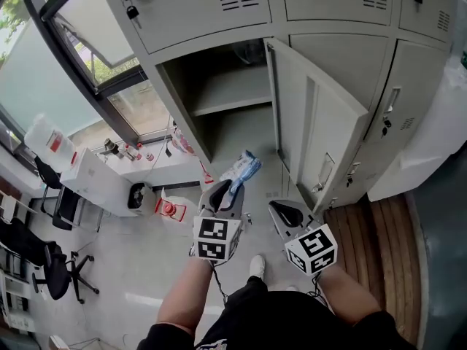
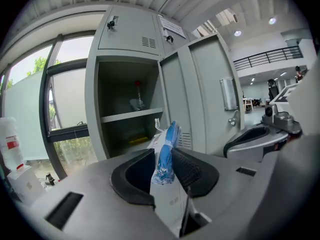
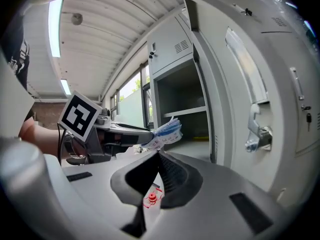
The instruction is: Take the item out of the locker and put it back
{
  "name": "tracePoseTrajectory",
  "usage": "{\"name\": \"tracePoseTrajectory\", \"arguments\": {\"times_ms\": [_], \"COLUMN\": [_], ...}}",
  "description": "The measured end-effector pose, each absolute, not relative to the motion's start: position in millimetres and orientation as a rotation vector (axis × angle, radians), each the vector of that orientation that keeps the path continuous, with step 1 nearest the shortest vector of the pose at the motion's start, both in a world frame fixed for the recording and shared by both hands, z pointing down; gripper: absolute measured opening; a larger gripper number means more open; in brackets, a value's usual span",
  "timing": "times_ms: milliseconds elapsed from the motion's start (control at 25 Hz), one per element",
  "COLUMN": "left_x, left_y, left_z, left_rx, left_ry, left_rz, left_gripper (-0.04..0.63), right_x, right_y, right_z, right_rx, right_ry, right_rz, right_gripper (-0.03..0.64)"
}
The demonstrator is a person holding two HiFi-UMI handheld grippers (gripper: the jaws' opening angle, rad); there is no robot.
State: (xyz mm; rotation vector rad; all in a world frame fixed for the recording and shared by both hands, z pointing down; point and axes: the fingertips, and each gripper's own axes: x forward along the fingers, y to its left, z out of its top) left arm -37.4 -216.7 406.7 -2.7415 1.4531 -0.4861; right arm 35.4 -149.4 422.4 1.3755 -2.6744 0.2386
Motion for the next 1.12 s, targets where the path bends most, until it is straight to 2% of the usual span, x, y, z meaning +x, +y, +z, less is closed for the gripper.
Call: {"name": "tracePoseTrajectory", "arguments": {"times_ms": [560,1120], "left_x": [-20.8,-1.2], "left_y": [-348.9,-412.3], "left_z": [441.7,485.4], "left_rx": [-2.759,-2.790], "left_ry": [1.213,1.130], "left_rz": [-0.615,-0.744], "left_gripper": [0.114,0.114], "right_x": [36.0,46.2], "right_y": [-226.3,-246.6], "right_z": [435.8,447.0], "right_rx": [1.594,1.737], "right_ry": [-2.517,-2.402], "right_rz": [0.284,0.329], "right_gripper": [0.051,0.051]}}
